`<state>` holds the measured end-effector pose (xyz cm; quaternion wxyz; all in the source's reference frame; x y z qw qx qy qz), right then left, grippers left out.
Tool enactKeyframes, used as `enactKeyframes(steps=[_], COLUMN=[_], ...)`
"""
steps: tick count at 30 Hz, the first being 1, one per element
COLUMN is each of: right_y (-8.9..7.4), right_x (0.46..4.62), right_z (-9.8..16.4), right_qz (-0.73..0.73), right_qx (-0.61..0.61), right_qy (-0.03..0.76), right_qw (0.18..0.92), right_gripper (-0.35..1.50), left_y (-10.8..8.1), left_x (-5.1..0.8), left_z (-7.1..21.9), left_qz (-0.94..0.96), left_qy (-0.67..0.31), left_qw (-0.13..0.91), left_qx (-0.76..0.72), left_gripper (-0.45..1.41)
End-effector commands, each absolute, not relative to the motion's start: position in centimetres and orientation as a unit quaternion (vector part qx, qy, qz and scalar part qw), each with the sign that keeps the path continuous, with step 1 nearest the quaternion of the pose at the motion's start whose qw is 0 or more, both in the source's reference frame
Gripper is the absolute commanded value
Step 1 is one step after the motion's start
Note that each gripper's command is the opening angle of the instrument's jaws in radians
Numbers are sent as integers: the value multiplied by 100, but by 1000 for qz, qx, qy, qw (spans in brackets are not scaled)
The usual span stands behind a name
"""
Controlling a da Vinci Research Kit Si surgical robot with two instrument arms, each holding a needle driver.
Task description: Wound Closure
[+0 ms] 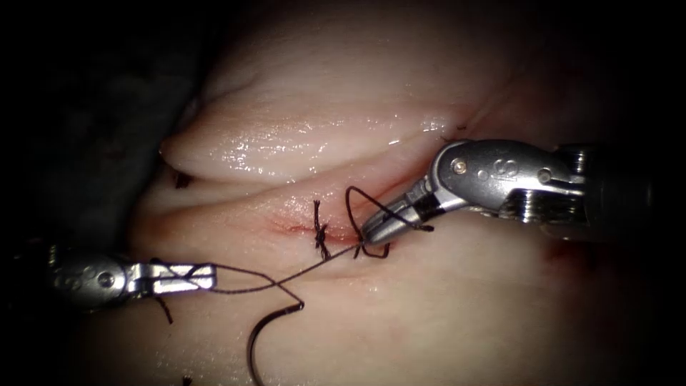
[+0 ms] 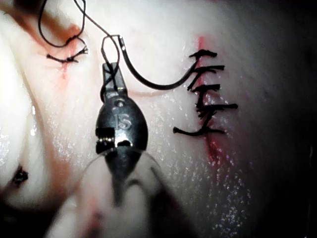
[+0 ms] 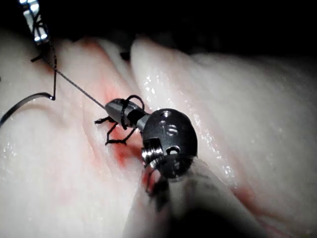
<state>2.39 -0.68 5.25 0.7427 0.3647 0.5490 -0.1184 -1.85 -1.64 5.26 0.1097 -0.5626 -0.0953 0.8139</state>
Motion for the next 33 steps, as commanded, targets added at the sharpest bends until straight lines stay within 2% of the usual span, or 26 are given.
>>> enactKeyframes(steps=[1, 23, 33], right_y=[-62, -46, -42], right_x=[245, 247, 262], right_z=[536, 595, 606], right_qz=[-113, -69, -56], right_qx=[363, 327, 311], right_qy=[553, 563, 557], right_qw=[741, 756, 768], right_gripper=[-35, -35, -35], left_y=[-180, -405, -480], left_x=[-191, -279, -295], left_z=[526, 395, 452], left_qz=[815, 773, 773], left_qy=[-103, -238, -366], left_qw=[103, 23, -8], left_qx=[-561, -588, -519], left_gripper=[-45, -45, -45])
